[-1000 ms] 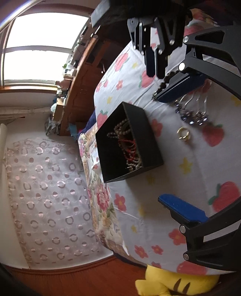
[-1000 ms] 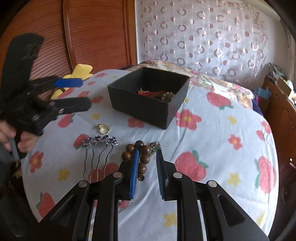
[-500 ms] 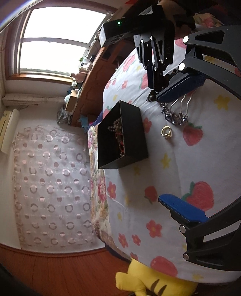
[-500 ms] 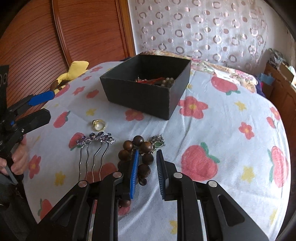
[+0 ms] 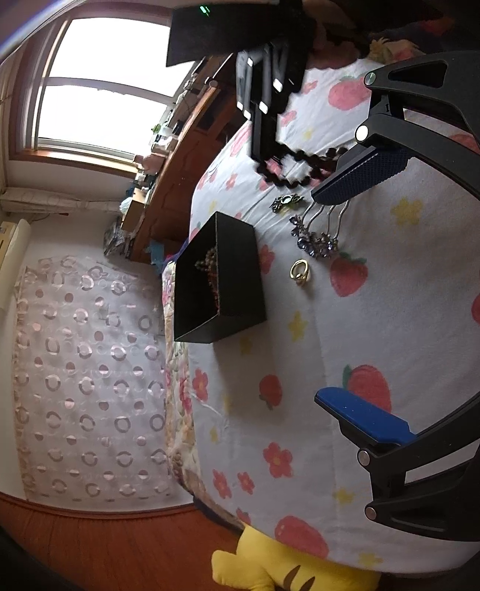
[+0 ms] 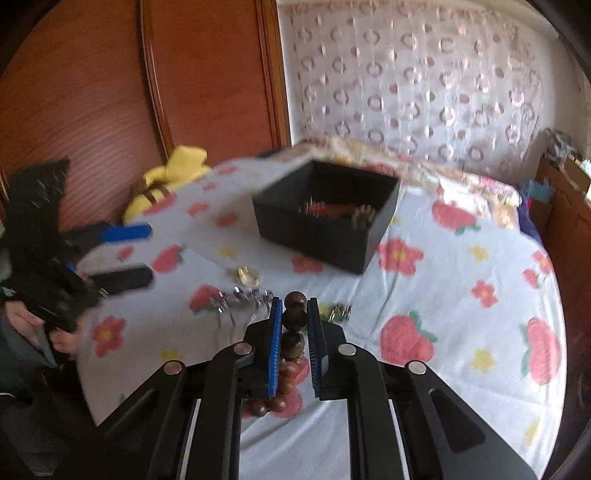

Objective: Organize jewelry
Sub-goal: 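Lift the bead bracelet with the right tool while the left tool grasps the purple-flower hair comb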

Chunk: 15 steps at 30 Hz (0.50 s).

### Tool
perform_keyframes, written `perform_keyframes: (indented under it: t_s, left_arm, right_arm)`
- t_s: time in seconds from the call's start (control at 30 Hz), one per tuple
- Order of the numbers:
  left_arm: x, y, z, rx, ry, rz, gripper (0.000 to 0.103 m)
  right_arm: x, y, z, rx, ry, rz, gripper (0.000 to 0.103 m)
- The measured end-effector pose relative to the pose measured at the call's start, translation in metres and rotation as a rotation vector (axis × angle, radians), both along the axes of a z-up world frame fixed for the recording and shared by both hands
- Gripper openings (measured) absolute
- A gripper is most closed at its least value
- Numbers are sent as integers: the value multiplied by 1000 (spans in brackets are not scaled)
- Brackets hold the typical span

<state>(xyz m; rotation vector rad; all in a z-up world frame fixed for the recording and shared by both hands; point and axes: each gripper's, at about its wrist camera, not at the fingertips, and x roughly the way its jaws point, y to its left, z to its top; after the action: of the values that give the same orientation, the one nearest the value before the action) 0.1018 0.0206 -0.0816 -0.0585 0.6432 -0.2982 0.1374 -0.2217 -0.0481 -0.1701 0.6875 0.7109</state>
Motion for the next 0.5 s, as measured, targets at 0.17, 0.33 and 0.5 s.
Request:
perform_keyframes:
  t_s: [0.17, 0.33, 0.5]
  left_arm:
    - [-1, -8, -2, 5, 6, -13, 95]
    - [3, -17, -5, 13, 39, -15, 95]
    - [9, -28, -9, 13, 70, -50, 80]
  right_arm:
    - [-13, -15, 31, 45, -67, -13, 15]
    - [-25, -26, 47, 53, -122, -31, 15]
    - [-34, -30, 49, 57, -134, -37, 15]
